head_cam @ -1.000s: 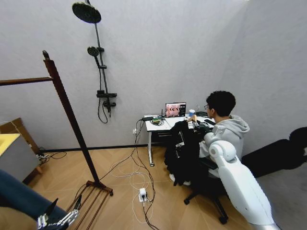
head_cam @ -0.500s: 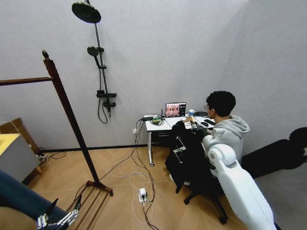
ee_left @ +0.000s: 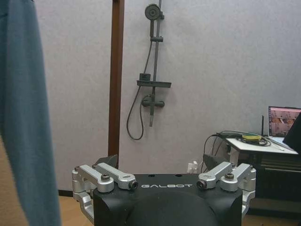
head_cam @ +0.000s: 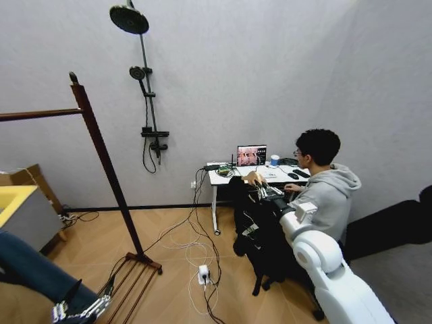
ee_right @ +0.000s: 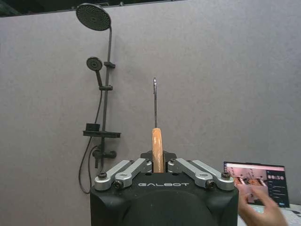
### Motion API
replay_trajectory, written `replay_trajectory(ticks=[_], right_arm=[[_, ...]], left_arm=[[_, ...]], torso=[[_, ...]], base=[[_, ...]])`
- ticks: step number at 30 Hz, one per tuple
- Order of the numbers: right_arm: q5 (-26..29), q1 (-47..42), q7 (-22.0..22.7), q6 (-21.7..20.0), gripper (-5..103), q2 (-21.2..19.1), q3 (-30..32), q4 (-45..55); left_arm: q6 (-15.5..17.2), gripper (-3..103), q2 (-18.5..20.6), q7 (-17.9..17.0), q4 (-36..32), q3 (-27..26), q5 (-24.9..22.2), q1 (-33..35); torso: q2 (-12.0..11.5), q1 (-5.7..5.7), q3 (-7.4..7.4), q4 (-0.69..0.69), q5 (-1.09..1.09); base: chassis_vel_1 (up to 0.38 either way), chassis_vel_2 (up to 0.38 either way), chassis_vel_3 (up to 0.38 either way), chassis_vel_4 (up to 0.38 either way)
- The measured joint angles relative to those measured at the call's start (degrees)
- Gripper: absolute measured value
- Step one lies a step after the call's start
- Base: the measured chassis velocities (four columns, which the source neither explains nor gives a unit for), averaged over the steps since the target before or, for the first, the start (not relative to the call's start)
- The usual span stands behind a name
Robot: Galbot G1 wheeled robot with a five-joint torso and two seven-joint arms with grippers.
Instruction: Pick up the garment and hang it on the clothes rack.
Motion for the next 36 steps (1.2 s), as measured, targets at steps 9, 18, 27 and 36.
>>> replay_trajectory(ticks=[9, 18, 27, 36], right_arm=[[0.89, -1.58, -1.05, 0.14, 10, -0.36, 0.10, 4.14], [0.15, -3.48, -1.71, 0.57, 10, 1.00, 0.69, 5.33], [1.83, -3.16, -0.37, -1.89, 10, 1.51, 1.76, 5.54], [2.13, -3.32, -0.41, -0.68, 10, 1.56, 3.60, 4.52]], left_arm=[[0.00, 100, 0.00, 0.00, 0.00, 0.00, 0.00, 0.00], [0.00, 100, 0.00, 0.00, 0.00, 0.00, 0.00, 0.00], [0.00, 100, 0.00, 0.00, 0.00, 0.00, 0.00, 0.00], [0.00, 100, 0.00, 0.00, 0.00, 0.00, 0.00, 0.00]], torso=[[0.00, 0.00, 0.00, 0.00, -0.01], [0.00, 0.00, 0.01, 0.00, -0.01], [0.00, 0.00, 0.01, 0.01, 0.00], [-0.01, 0.01, 0.01, 0.00, 0.01]], base=[[0.086, 0.078, 0.083, 0.080], [0.112, 0.115, 0.111, 0.114], [0.129, 0.122, 0.132, 0.127], [0.119, 0.123, 0.115, 0.113]])
